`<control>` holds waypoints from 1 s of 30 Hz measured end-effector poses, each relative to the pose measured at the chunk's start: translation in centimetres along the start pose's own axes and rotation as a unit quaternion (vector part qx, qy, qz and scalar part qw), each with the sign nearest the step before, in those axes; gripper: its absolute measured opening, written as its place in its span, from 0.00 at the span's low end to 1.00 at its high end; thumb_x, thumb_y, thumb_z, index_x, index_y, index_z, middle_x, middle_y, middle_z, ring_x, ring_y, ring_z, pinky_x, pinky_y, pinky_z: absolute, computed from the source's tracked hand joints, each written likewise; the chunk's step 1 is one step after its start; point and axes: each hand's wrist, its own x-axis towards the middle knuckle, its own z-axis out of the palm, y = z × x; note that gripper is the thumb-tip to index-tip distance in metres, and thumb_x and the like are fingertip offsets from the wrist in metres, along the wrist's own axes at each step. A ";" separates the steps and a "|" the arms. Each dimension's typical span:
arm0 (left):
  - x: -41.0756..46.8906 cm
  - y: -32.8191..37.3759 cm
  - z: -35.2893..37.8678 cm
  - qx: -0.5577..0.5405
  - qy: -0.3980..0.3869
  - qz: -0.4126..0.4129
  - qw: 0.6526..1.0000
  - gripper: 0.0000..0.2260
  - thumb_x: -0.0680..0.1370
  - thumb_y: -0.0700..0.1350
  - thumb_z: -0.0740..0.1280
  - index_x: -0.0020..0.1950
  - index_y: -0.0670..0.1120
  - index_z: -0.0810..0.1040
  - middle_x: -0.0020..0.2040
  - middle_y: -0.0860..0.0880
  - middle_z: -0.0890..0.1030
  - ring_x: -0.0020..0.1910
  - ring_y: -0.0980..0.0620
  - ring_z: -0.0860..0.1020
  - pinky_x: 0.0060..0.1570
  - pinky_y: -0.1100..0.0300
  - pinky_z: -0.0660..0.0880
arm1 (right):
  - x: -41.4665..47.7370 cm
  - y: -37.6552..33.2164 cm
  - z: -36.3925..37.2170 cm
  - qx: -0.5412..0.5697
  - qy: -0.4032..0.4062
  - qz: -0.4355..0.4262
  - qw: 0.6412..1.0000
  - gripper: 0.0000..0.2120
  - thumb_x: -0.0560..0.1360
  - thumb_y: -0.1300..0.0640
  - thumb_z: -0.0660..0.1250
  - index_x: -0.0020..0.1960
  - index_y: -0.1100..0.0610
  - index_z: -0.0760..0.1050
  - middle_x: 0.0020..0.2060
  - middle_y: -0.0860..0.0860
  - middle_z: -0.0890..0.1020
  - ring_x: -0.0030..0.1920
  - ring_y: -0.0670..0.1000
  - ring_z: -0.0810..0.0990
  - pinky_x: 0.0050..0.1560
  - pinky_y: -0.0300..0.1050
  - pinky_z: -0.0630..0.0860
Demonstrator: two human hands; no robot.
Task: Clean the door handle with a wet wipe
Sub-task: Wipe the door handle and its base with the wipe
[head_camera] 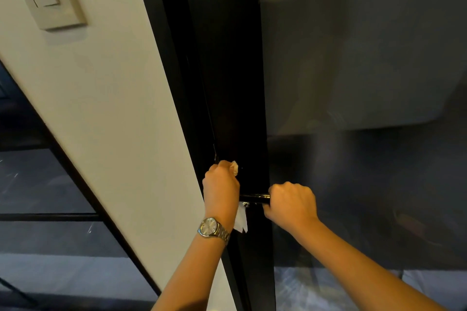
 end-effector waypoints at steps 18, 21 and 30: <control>-0.3 -2.7 0.8 0.015 -0.039 0.023 0.999 0.08 0.79 0.38 0.60 0.54 0.35 0.75 0.49 0.36 0.79 0.46 0.39 0.79 0.43 0.57 0.73 | 0.2 0.2 0.3 0.004 -0.003 0.002 1.000 0.12 0.77 0.48 0.59 0.50 0.54 0.77 0.30 0.47 0.68 0.34 0.49 0.70 0.25 0.38 0.57; 0.1 -2.0 0.1 0.002 0.016 0.044 0.999 0.08 0.78 0.37 0.61 0.51 0.35 0.77 0.46 0.37 0.79 0.43 0.40 0.79 0.39 0.60 0.70 | 0.1 0.1 0.2 -0.005 -0.008 0.005 1.000 0.12 0.76 0.48 0.59 0.48 0.54 0.77 0.27 0.46 0.63 0.34 0.50 0.70 0.25 0.39 0.56; -0.5 0.2 0.8 -0.015 -0.016 0.180 0.983 0.06 0.74 0.39 0.69 0.47 0.39 0.82 0.47 0.43 0.81 0.44 0.49 0.80 0.45 0.70 0.70 | 0.0 0.0 0.1 -0.005 -0.003 -0.001 1.000 0.12 0.75 0.47 0.61 0.49 0.55 0.77 0.45 0.52 0.82 0.45 0.54 0.81 0.35 0.44 0.66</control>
